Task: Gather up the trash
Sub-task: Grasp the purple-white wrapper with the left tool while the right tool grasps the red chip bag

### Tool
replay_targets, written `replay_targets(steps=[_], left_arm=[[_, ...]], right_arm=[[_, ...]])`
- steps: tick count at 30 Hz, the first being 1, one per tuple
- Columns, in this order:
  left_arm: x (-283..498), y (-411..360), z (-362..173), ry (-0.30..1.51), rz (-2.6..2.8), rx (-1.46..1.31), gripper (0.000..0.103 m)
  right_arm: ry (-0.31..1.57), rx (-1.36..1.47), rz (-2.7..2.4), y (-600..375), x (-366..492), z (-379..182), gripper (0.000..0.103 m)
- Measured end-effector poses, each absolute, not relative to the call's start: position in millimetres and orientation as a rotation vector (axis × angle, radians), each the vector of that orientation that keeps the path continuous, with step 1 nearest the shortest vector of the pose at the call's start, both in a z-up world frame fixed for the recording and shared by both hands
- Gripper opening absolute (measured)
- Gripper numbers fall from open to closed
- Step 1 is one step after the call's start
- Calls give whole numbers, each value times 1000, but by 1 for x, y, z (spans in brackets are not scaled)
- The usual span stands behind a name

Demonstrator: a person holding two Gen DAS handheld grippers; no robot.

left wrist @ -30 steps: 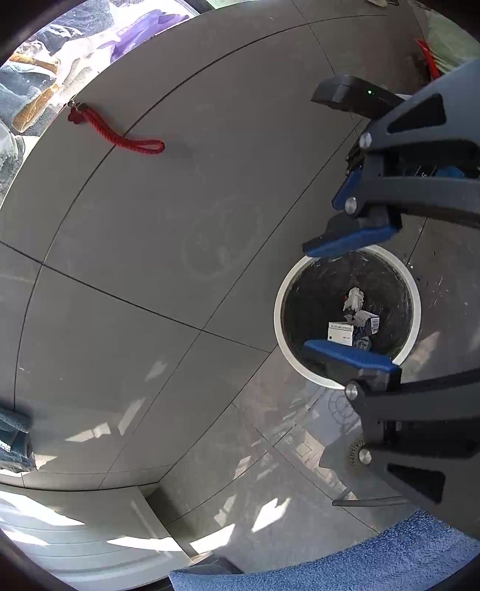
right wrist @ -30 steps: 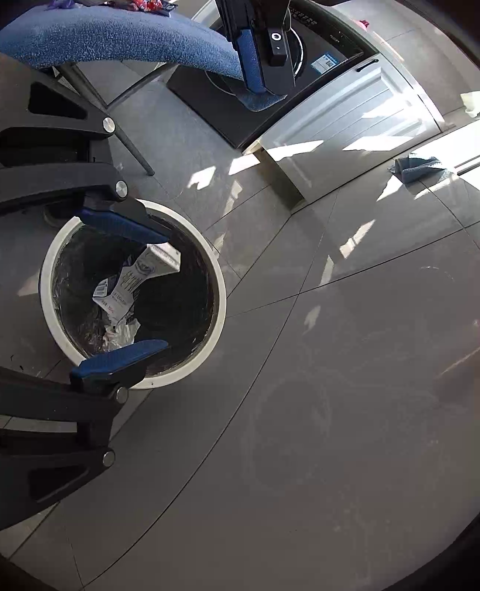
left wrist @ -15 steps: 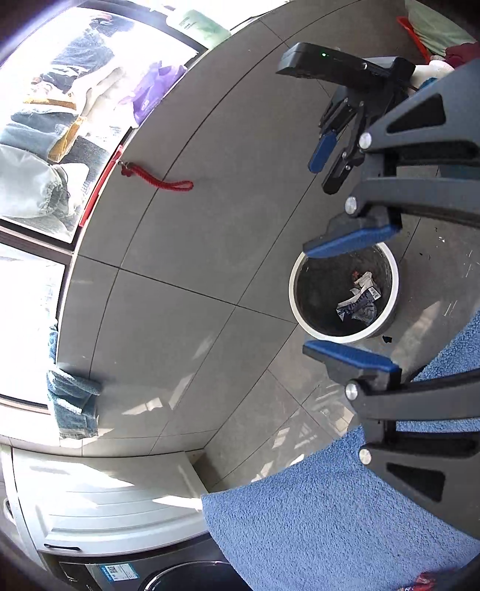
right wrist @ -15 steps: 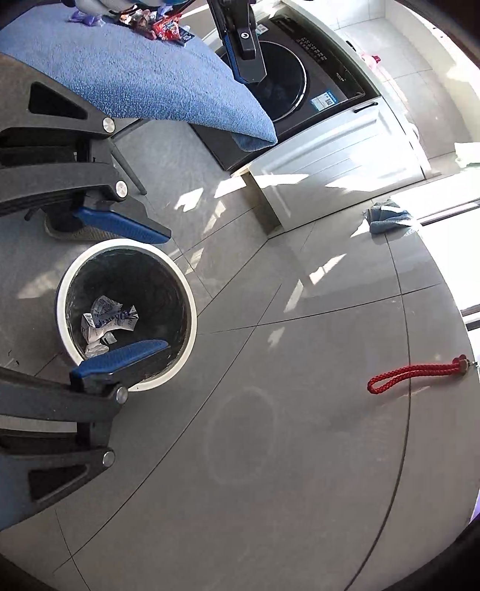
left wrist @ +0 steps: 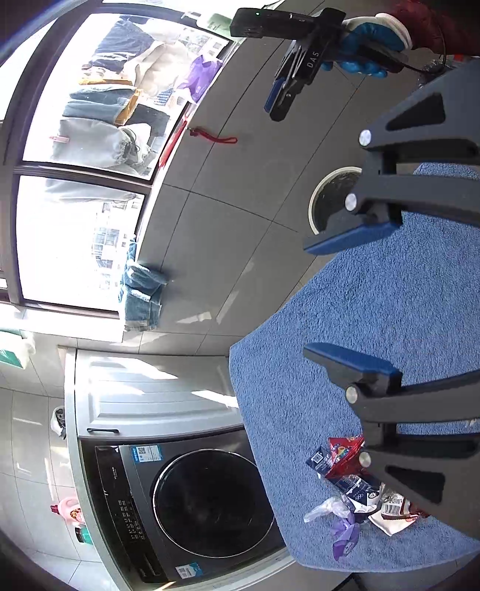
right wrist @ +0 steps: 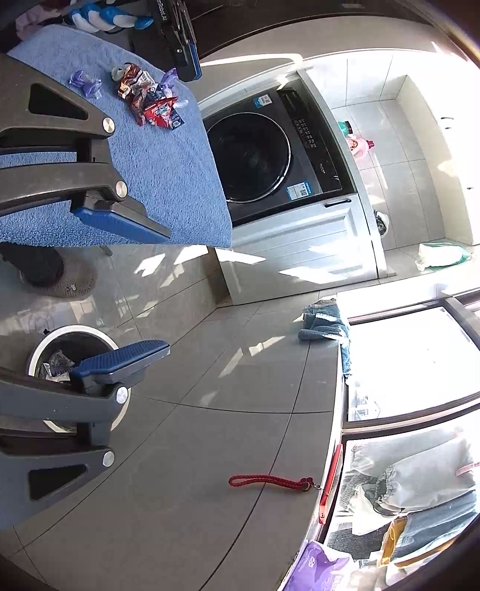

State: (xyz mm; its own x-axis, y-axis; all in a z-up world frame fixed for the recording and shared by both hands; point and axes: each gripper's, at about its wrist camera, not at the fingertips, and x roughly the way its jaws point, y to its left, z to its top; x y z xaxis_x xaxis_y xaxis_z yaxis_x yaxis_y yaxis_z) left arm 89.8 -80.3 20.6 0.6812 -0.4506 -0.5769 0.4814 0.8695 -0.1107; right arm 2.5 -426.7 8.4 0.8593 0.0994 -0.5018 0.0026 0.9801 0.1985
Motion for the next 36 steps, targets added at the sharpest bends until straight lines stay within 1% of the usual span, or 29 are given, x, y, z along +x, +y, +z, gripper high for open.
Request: replay_targets(steps=[5,11,17,23,28,31,33,35,36], left_arm=[[74,-4,26,582,-374,52,51],[59,62,-2,633,-291,36,51],[47,63,-54,748,-381,40,51],[59,49,-108,875,-457,9,51],[69,43,-135,931,-476,-10,50],[72,41,-143,950,-490,-20,44],[73,41,-148,959,-499,-20,35],[76,42,-152,966,-503,-18,29],[75,43,-152,963,-503,-22,28]], right_arm=[[520,171,98,-399,-3,27,54],[543,130,163,-358,1,32,55],[576,106,261,-317,25,31,55],[641,55,377,-261,54,20,55],[701,1,473,-215,80,2,55],[733,-9,519,-193,95,-10,55],[756,-18,544,-180,105,-18,55],[776,-28,567,-169,113,-25,55],[786,-31,578,-164,117,-29,55]])
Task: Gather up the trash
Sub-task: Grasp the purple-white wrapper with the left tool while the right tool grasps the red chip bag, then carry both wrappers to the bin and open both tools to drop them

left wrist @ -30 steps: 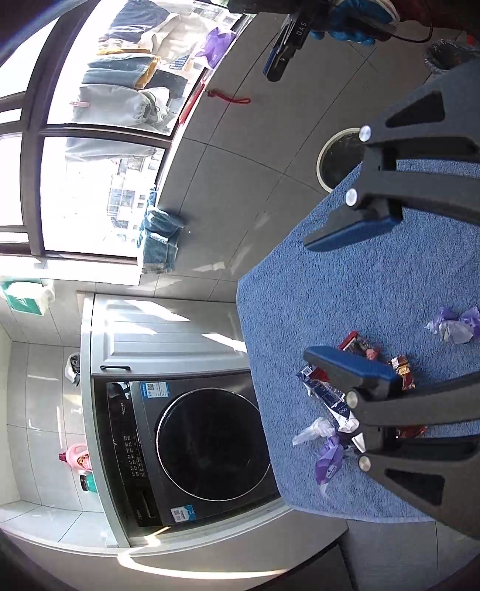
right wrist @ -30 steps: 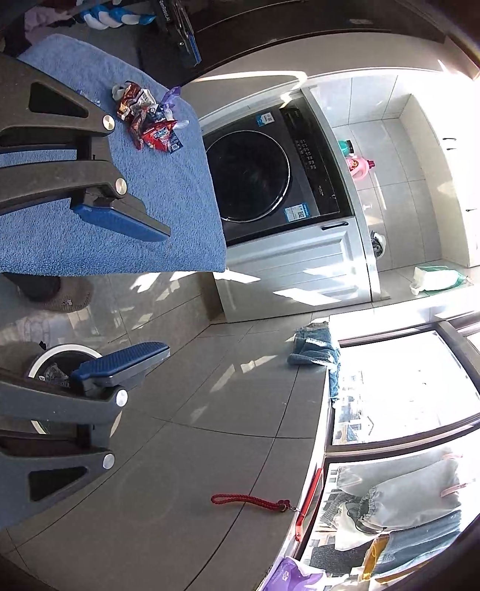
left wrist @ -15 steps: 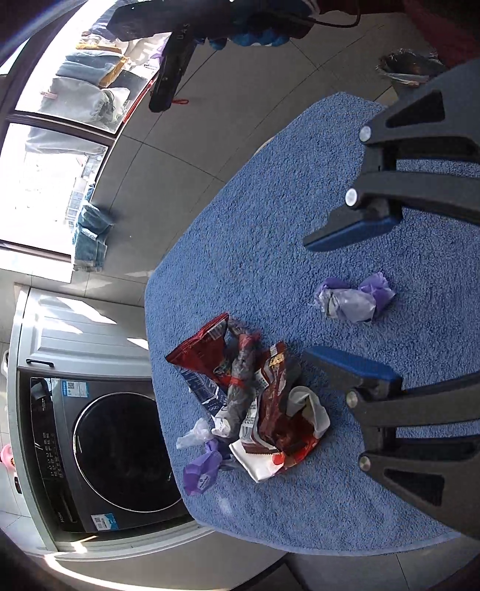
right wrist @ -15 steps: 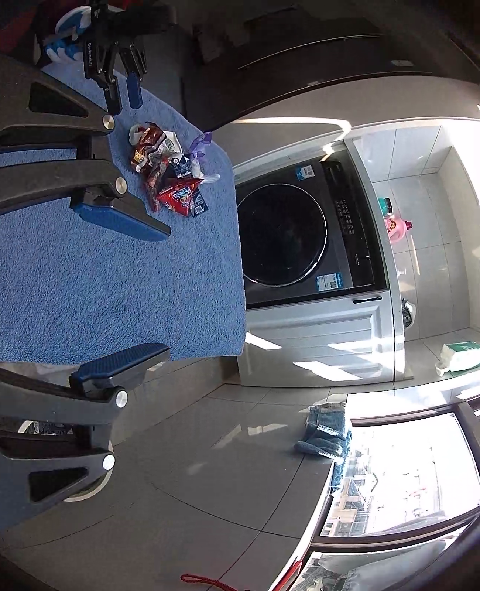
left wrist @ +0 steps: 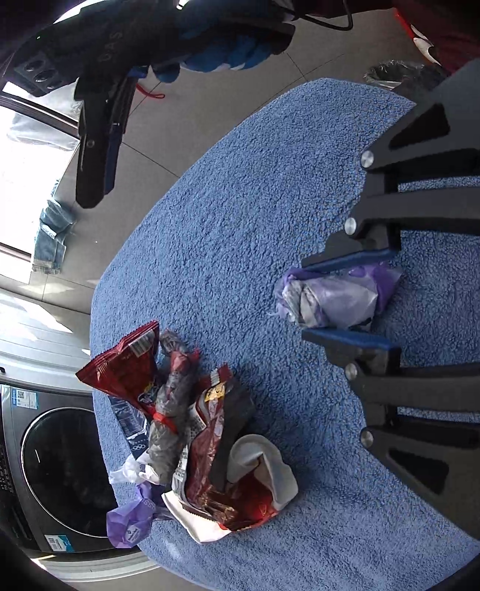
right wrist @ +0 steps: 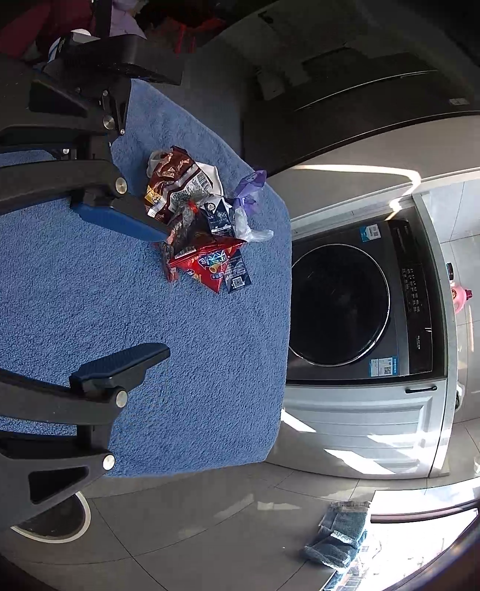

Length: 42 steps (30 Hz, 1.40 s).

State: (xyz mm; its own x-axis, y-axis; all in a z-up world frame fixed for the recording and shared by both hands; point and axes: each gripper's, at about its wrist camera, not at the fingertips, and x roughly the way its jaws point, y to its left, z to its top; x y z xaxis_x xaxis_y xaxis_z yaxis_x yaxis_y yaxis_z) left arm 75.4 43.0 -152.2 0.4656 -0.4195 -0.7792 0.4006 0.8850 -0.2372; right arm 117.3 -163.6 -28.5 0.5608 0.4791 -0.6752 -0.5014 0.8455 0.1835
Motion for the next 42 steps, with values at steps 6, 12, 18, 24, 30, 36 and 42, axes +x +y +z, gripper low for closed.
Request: replay_targets(steps=[6,12,18,24,30,36,42], left_arm=[[74,58,-147,911,-460,-75,26],[75,71,-139,893,-450,-122,26],[65,82,-130,884,-439,-137,26],[57,92,-124,883,-410,-164,26],[51,93,-109,864,-396,-173,26],[40,80,-86,844,-410,-160,26],[43,37,-71,854,-467,-78,26]], right_arm=[[833,-75,631,-132,139,-45,54],[866,-121,691,-95,167,-61,47],[902,-142,708,-64,198,-81,36],[921,-171,704,-58,200,-93,9],[839,-113,726,-86,176,-63,9],[754,-42,716,-137,137,-28,9],[685,32,600,-215,97,-7,9]])
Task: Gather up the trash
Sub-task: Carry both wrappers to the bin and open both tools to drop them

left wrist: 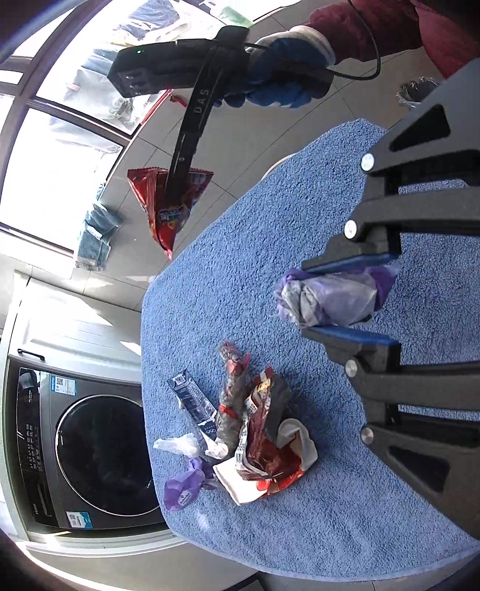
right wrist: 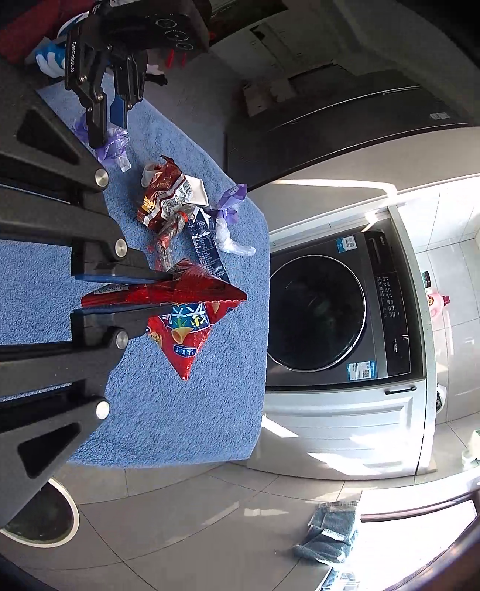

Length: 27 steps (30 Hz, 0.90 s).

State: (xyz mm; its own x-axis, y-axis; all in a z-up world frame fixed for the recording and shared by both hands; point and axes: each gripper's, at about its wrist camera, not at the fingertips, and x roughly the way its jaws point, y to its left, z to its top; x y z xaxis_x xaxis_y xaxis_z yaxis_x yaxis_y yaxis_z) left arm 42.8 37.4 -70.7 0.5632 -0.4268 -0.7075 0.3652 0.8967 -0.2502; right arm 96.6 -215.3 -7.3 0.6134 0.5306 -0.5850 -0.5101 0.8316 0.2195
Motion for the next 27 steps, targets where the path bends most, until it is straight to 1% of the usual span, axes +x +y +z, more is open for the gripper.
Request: replay_targets(steps=[6,16,24,27], left_arm=[[62,-29,-57,874,-576,0,26],[106,-191,-59,925,-786,146,26],[164,-319,-86,979,-868,177,26],[185,-354,-100,1026,-876,133,28]], right_arm=[[662,117,403,-314,64,-17,9],[716,311,86,-473,33,-74,9],[807,378,-25,-527,52,-130,10],[837,390,-51,-539,67,-147,11]])
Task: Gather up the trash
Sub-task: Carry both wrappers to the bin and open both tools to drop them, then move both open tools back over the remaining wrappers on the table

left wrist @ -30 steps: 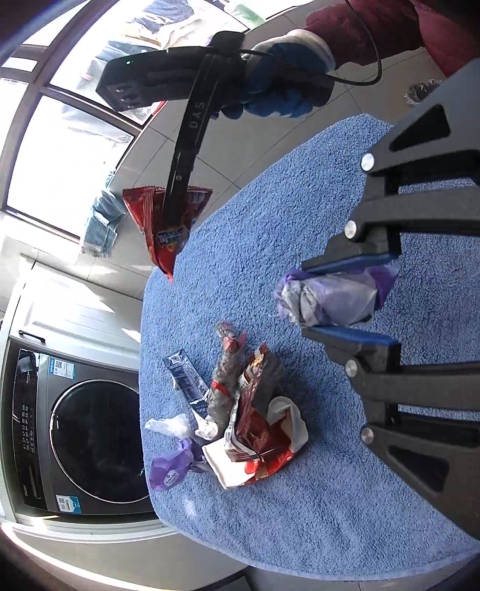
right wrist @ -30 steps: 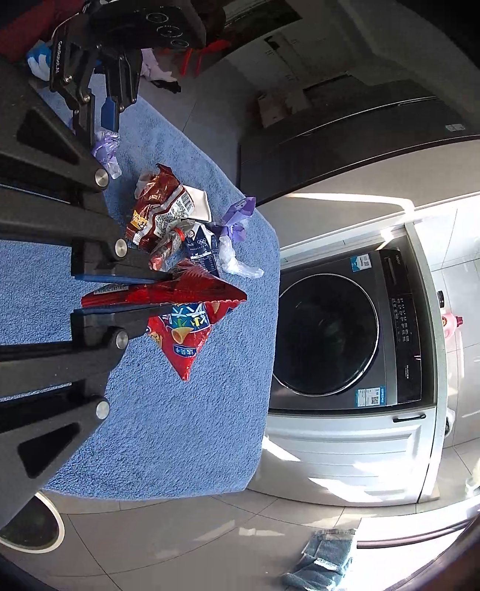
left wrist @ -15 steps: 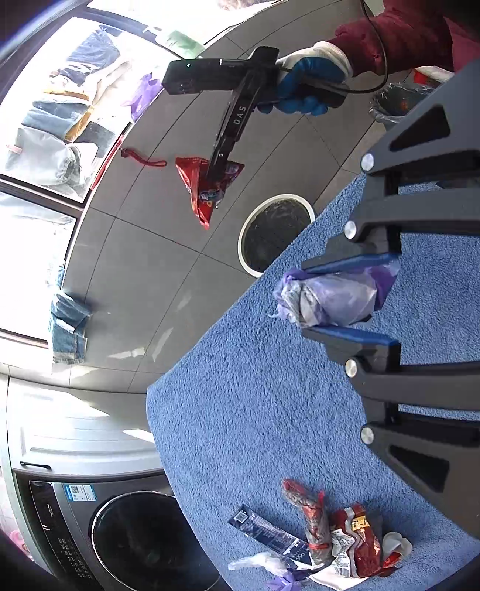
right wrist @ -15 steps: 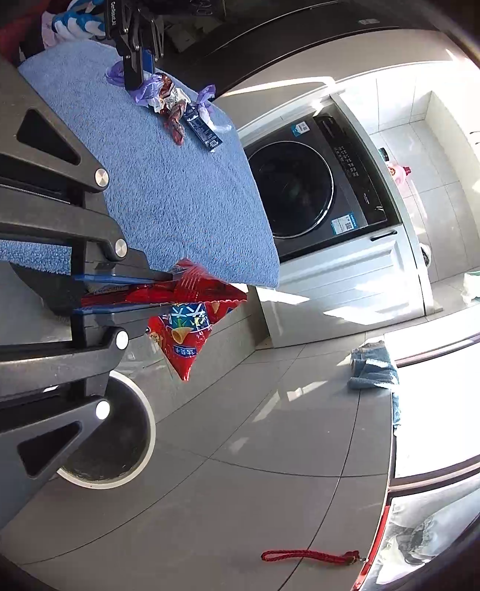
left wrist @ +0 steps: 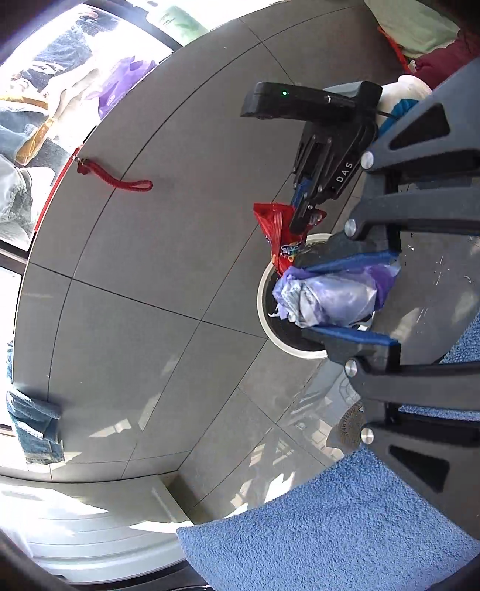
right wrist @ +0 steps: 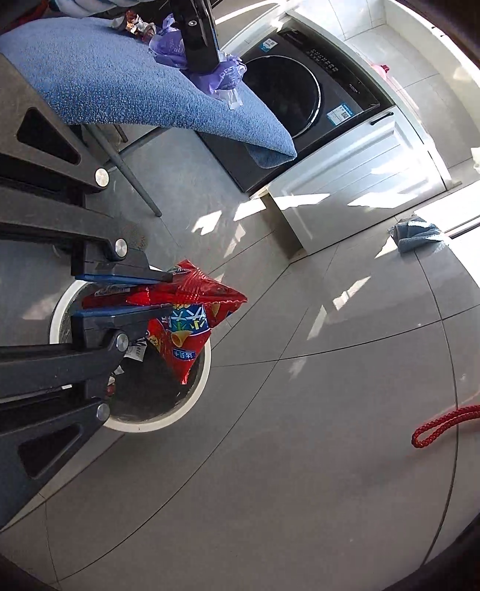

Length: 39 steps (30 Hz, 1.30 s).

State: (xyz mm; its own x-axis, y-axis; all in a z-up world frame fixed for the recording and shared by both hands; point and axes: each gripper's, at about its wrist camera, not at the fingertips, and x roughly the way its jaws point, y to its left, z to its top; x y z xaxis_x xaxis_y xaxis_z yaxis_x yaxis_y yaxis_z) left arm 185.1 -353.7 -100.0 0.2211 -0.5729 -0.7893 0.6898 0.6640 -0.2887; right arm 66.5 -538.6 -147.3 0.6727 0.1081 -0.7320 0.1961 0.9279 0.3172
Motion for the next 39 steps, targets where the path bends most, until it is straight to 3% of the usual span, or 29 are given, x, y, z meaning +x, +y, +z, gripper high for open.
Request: replay_targets(steps=[7,9,12,23,39], left_arm=[[215,-412,-126,1098,-880,101,31],[220,-418,-130,1115,-888,80,49],[219,-415,-127,1102,-898,70,59],[189,-342,-90,940,-785,92,59],[111,-150,-62,812,-359,277,60]], right_arm=[[898,427,-120,-560,87,-183,13],[917,428,-151,-564,89,-190,22],[931,425,-173,-568,88,-193,34],[887,368,-162,-550,63,-157,38],[728,176,142,-394,40,-55,38]])
